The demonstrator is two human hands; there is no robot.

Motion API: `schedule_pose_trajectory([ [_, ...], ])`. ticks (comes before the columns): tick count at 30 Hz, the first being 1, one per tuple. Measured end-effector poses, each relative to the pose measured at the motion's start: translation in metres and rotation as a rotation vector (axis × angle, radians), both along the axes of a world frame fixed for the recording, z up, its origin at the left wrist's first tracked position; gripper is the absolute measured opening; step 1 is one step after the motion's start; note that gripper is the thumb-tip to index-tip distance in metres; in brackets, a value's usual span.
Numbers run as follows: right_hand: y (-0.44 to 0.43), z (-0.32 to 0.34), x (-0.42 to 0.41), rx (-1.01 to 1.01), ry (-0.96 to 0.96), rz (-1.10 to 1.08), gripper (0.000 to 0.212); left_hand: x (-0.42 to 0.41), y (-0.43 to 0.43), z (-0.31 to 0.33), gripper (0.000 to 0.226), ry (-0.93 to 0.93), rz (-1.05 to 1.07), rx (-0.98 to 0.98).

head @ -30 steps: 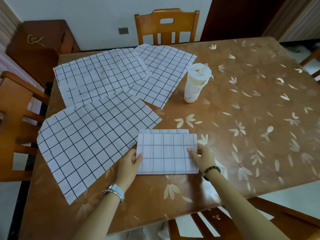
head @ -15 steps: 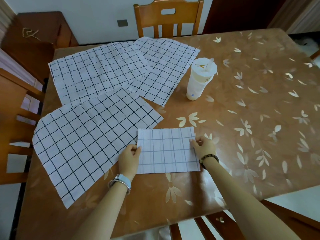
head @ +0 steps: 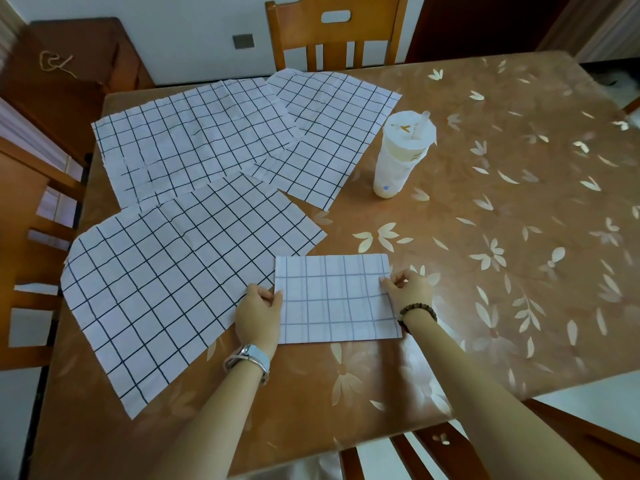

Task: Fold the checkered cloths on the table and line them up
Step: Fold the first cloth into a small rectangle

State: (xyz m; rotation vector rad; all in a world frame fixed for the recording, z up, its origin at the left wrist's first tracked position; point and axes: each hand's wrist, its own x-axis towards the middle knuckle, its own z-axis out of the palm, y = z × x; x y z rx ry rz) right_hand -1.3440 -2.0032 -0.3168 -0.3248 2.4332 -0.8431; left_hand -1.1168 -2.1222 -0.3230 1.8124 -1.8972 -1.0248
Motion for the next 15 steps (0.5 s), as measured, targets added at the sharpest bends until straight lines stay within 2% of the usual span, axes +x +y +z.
schedule_pose_trajectory([
  [3, 0.0, 0.001, 0.003, -0.01, 0.041, 0.011, 0.02, -0.002, 0.004, 0.002, 0.023, -0.086, -0.074, -0.136],
  [5, 0.001, 0.004, 0.006, 0.0, 0.092, 0.04, 0.017, -0.003, 0.006, 0.003, 0.024, -0.094, -0.202, -0.273],
  [8, 0.002, 0.012, 0.011, 0.085, 0.196, 0.095, 0.022, -0.004, 0.012, 0.0, 0.031, -0.076, -0.557, -0.383],
  [10, 0.003, 0.015, 0.017, 0.067, 0.359, 0.127, 0.025, -0.005, 0.018, -0.006, 0.042, -0.167, -0.782, -0.434],
  [12, 0.004, 0.013, 0.029, -0.014, 0.493, 0.258, 0.028, -0.007, 0.023, -0.013, 0.051, -0.307, -0.901, -0.487],
  [15, 0.004, 0.001, 0.054, -0.051, 0.546, 0.621, 0.046, -0.009, 0.027, -0.02, 0.061, -0.421, -0.947, -0.473],
])
